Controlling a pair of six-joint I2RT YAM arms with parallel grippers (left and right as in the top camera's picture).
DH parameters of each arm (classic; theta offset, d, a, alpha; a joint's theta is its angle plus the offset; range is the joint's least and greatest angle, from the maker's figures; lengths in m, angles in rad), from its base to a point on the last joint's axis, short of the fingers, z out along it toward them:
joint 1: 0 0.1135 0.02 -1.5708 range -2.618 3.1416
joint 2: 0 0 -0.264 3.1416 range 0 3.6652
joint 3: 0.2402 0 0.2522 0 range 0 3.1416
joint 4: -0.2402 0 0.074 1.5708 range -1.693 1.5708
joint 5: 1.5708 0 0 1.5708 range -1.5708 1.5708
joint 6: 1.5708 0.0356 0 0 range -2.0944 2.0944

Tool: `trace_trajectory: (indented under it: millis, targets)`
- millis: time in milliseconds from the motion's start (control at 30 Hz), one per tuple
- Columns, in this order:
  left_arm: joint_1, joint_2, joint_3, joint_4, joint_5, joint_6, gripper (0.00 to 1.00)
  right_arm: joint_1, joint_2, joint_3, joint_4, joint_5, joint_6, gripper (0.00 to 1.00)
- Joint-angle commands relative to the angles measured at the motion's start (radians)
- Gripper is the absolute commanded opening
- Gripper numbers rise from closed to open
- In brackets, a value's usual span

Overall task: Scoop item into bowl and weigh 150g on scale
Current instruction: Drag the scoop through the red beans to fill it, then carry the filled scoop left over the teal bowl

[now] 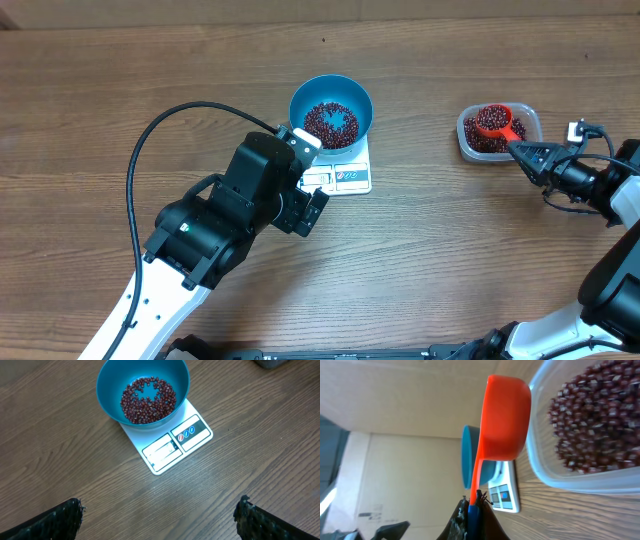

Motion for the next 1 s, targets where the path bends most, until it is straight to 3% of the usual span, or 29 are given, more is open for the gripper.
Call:
trace_trajectory:
  millis: [0, 233, 967]
  targets:
    - [0.004, 0.006, -0.003, 0.002, 0.012, 0.015, 1.00, -0.002, 0.004, -0.005, 0.002, -0.102, -0.005, 0.04]
    - [0.005, 0.006, -0.003, 0.002, 0.012, 0.015, 1.00, 0.034, 0.004, -0.005, -0.006, -0.130, -0.008, 0.04]
    - [0.004, 0.006, -0.003, 0.002, 0.013, 0.015, 0.99, 0.340, 0.004, -0.005, 0.007, -0.174, -0.008, 0.04]
